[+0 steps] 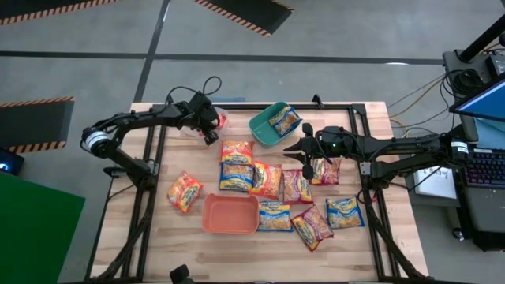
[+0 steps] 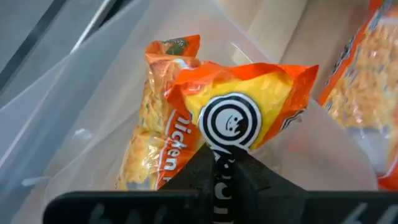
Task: Sort Maruchan noodles
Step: Put the orange noodle pack into the transparent bin
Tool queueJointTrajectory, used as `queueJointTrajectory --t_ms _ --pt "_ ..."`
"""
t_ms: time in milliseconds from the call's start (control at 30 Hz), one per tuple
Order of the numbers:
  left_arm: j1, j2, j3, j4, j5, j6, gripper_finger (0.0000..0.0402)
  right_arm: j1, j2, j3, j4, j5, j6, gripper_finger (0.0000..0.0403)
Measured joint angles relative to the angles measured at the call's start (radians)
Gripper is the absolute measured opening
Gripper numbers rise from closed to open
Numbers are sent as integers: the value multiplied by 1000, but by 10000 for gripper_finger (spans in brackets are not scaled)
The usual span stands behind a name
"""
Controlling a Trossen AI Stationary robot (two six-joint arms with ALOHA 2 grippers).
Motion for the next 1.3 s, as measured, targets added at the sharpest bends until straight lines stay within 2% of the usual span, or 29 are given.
queueJointTrajectory --t_ms 233,400,500,633,867,1300 --pt "23 -77 46 -22 9 -153 0 0 0 0 0 0 0 59" --pt "81 -101 91 -66 93 -351 0 0 0 0 2 0 6 59" --pt "120 -97 91 -78 124 -403 0 0 0 0 2 0 7 59" --pt "151 -92 83 -72 196 -459 0 0 0 0 2 0 15 59" --pt "150 -91 77 -76 242 -535 0 0 0 0 1 0 15 59" --pt "150 -90 40 -37 214 -589 0 0 0 0 2 0 15 59"
